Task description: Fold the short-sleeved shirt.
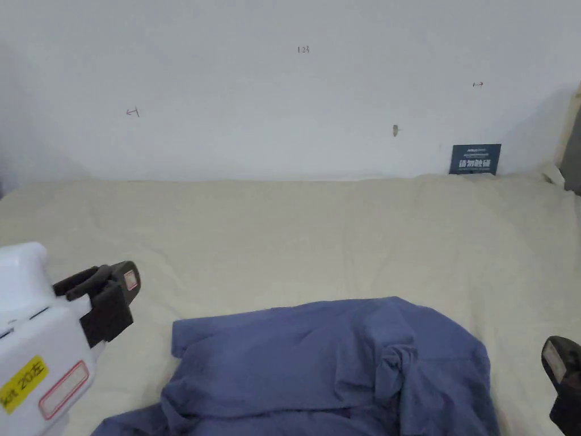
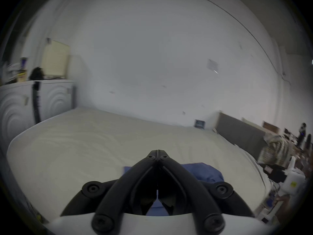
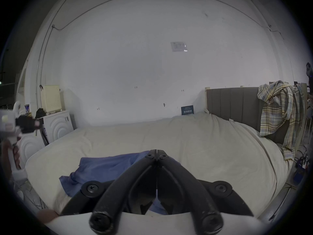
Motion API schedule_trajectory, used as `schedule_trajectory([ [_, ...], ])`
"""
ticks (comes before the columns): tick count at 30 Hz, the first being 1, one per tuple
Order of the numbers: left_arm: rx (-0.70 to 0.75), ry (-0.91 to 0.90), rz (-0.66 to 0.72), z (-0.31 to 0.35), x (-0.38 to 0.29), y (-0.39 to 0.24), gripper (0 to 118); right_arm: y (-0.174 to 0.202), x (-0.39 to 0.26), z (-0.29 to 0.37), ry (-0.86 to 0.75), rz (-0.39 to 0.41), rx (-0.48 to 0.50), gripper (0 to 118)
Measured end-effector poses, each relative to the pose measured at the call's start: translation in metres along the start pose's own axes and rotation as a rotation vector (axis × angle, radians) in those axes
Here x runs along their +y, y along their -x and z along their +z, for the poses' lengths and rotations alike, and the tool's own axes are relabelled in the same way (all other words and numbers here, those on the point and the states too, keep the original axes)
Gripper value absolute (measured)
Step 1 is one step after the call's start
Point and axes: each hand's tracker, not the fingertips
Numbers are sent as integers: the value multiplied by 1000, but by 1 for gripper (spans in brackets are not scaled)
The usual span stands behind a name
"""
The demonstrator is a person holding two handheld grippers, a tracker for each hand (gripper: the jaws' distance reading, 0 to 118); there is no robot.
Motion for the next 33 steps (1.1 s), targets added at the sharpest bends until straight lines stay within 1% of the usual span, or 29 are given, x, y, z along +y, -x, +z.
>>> schedule_trajectory([
  [1, 43, -42, 14, 9, -11, 9, 0, 2, -3, 1, -19, -4, -7, 0],
  [2, 116, -62, -7, 18, -19, 14, 0, 4, -5, 2, -33, -9, -12, 0],
  [3, 169, -39, -26, 25, -27, 19, 0, 7, -8, 2, -38, -16, -17, 0],
  [4, 191, -5, -30, 27, -33, 27, 0, 8, -9, 2, -34, -24, -21, 0],
  [5, 180, 21, -23, 27, -38, 33, 0, 9, -10, 1, -31, -35, -23, 0],
  [6, 173, 41, -22, 29, -40, 37, 0, 9, -10, 1, -27, -55, -7, 0],
  [7, 199, 69, -34, 30, -43, 38, 0, 10, -9, 0, -34, -72, 27, 0],
  [8, 226, 53, -52, 32, -43, 37, 0, 10, -8, 0, -36, -68, 42, 0],
  [9, 241, 27, -67, 32, -41, 41, 0, 13, -5, 0, -34, -48, 45, 0],
  [10, 239, 27, -64, 32, -37, 40, 0, 16, -2, -2, -31, -22, 44, 0],
  [12, 225, 40, -43, 21, -20, 43, 0, 20, 2, -3, -26, -8, 52, 0],
  [13, 179, 140, -42, 4, -9, 47, 0, 21, 3, -3, -25, -8, 60, 0],
  [14, 163, 267, -46, -17, 0, 51, 0, 21, 4, -3, -21, -9, 70, 0],
  [15, 109, 445, -26, -47, 5, 62, 0, 22, 5, -4, -10, -11, 85, 0],
  [16, 37, 647, 37, -77, 0, 75, 0, 24, 5, -6, 9, -12, 97, 0],
  [17, 5, 838, 95, -96, -10, 84, 0, 25, 4, -7, 24, -13, 105, 0],
  [18, -40, 920, 141, -117, -26, 95, 0, 26, 3, -8, 38, -13, 110, 0],
  [19, 13, 965, 151, -131, -41, 101, 0, 27, 1, -8, 57, -12, 116, 0],
  [21, 107, 1010, 66, -149, -61, 110, 0, 27, -5, -10, 82, -10, 125, 0],
  [22, 152, 1002, 60, -158, -67, 116, 7, 27, -8, -10, 92, -9, 127, 0],
  [23, 160, 988, 67, -164, -72, 122, 31, 28, -10, -10, 101, -8, 128, 0],
  [24, 135, 980, 74, -171, -76, 127, 81, 29, -12, -10, 114, -4, 131, 0],
  [25, 148, 975, 73, -179, -83, 136, 115, 30, -14, -11, 127, 2, 134, 0],
  [26, 157, 983, 74, -185, -89, 138, 117, 30, -15, -11, 136, 7, 136, 0],
  [27, 171, 965, 106, -185, -95, 137, 114, 31, -17, -12, 147, 14, 140, 0],
  [28, 159, 975, 70, -193, -101, 138, 114, 31, -19, -13, 156, 20, 143, 0],
  [33, 163, 1103, 13, -199, -128, 123, 114, 37, -27, -19, 190, 34, 160, 0],
])
